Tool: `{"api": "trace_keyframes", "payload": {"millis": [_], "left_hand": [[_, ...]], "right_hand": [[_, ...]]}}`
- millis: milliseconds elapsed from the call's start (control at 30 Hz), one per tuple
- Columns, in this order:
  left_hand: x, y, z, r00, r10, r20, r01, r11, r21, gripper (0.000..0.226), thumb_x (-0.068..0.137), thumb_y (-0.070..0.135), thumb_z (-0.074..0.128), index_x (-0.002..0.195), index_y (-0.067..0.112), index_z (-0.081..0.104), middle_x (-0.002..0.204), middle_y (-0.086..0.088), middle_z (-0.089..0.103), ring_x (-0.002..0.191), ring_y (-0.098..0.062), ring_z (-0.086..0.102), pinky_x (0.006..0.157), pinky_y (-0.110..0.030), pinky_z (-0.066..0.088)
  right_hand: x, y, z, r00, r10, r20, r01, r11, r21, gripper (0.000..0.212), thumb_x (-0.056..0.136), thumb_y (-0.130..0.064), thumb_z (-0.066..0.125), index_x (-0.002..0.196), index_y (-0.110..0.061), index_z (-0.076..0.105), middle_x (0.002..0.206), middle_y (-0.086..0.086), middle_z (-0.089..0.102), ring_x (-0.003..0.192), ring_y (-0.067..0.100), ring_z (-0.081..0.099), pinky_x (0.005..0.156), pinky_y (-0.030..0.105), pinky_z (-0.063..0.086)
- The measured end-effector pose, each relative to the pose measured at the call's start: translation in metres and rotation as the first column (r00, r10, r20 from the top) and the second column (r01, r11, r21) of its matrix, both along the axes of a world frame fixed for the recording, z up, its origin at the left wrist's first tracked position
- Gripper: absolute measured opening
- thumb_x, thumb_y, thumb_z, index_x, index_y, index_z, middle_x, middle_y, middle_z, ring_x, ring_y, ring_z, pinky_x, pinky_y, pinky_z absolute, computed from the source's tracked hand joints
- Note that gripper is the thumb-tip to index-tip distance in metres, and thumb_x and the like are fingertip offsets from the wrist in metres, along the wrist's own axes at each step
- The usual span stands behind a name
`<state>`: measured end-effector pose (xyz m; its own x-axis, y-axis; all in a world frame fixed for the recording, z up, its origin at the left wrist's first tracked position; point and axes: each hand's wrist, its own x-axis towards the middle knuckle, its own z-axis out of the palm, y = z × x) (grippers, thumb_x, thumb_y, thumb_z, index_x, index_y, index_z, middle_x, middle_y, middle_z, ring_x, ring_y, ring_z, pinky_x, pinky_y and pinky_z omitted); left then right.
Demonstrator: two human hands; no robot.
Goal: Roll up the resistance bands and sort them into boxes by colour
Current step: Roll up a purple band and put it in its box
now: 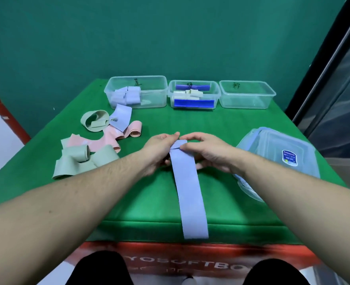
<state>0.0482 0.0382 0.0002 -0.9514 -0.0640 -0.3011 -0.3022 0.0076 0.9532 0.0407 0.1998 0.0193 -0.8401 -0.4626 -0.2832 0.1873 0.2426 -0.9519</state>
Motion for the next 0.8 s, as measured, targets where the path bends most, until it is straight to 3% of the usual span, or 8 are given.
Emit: {"api": "trace_keyframes", "payload": {"millis": [100,167,333,400,500,600,733,800], "left_hand": [[-0.017,0.001,-0.005,0.999,-0.050,0.013,0.050,0.999,0.019,0.039,0.099,0.051,0.045,0.092,0.016,0.061,0.057,0.000,0.054,0.038,-0.013,0.043,0.040,-0.017,0.029],[-0.031,0.001,-0.009,0.994,-0.104,-0.031,0.103,0.994,-0.022,0.044,0.093,0.056,0.053,0.099,0.014,0.060,0.062,0.000,0.058,0.043,-0.015,0.045,0.042,-0.020,0.031],[-0.066,-0.004,-0.014,0.995,-0.026,-0.096,0.006,0.980,-0.200,0.009,0.094,0.016,0.061,0.103,0.015,0.058,0.088,-0.005,0.068,0.062,-0.014,0.060,0.050,-0.026,0.052],[-0.082,-0.005,-0.012,0.994,0.020,-0.104,-0.037,0.985,-0.171,0.020,0.094,0.008,0.059,0.113,0.011,0.060,0.087,-0.003,0.065,0.067,-0.014,0.061,0.059,-0.027,0.059],[-0.102,-0.010,-0.020,0.986,0.053,-0.156,-0.078,0.984,-0.158,0.043,0.092,0.003,0.059,0.133,0.009,0.053,0.100,-0.003,0.062,0.083,-0.014,0.062,0.081,-0.036,0.060],[-0.103,-0.016,-0.028,0.968,0.054,-0.247,-0.118,0.960,-0.254,0.046,0.089,0.009,0.063,0.134,0.017,0.055,0.128,0.000,0.056,0.111,-0.013,0.059,0.097,-0.037,0.053],[-0.078,-0.018,-0.033,0.935,-0.026,-0.354,-0.132,0.900,-0.415,0.026,0.087,0.012,0.063,0.108,0.027,0.063,0.110,0.002,0.063,0.062,0.001,0.054,0.061,-0.013,0.043],[-0.059,-0.018,-0.037,0.905,-0.108,-0.412,-0.106,0.879,-0.464,0.021,0.087,0.011,0.064,0.098,0.028,0.063,0.107,0.004,0.063,0.057,0.002,0.050,0.062,-0.015,0.041]], "right_hand": [[-0.021,-0.007,-0.011,0.993,-0.114,-0.043,0.116,0.993,0.032,0.019,0.095,-0.029,0.065,0.104,-0.014,0.058,0.074,0.010,0.072,0.055,0.021,0.066,0.052,0.030,0.055],[-0.036,-0.010,-0.014,0.978,-0.198,-0.069,0.202,0.978,0.055,0.023,0.096,-0.038,0.061,0.094,-0.015,0.058,0.065,0.011,0.067,0.050,0.022,0.063,0.052,0.030,0.056],[-0.075,-0.014,-0.019,0.929,-0.289,-0.232,0.324,0.937,0.131,0.027,0.093,-0.037,0.064,0.076,-0.016,0.059,0.050,0.002,0.050,0.038,0.016,0.040,0.041,0.022,0.038],[-0.089,-0.018,-0.022,0.902,-0.339,-0.268,0.382,0.915,0.130,0.030,0.092,-0.036,0.065,0.069,-0.018,0.057,0.048,0.000,0.045,0.039,0.017,0.036,0.041,0.023,0.035],[-0.100,-0.026,-0.022,0.912,-0.364,-0.190,0.383,0.920,0.076,0.016,0.095,-0.031,0.063,0.104,-0.018,0.063,0.057,0.003,0.054,0.040,0.014,0.043,0.041,0.024,0.047],[-0.100,-0.026,-0.025,0.929,-0.340,-0.145,0.354,0.931,0.090,0.033,0.096,-0.022,0.061,0.126,-0.026,0.047,0.063,0.005,0.056,0.035,0.011,0.044,0.043,0.027,0.052],[-0.085,-0.022,-0.031,0.937,-0.253,-0.241,0.288,0.950,0.120,0.012,0.096,-0.014,0.059,0.105,-0.013,0.065,0.067,0.007,0.057,0.037,0.010,0.043,0.037,0.022,0.044],[-0.073,-0.019,-0.033,0.928,-0.212,-0.306,0.256,0.960,0.111,0.008,0.096,-0.013,0.059,0.098,-0.013,0.067,0.066,0.007,0.057,0.036,0.011,0.043,0.036,0.021,0.040]]}}
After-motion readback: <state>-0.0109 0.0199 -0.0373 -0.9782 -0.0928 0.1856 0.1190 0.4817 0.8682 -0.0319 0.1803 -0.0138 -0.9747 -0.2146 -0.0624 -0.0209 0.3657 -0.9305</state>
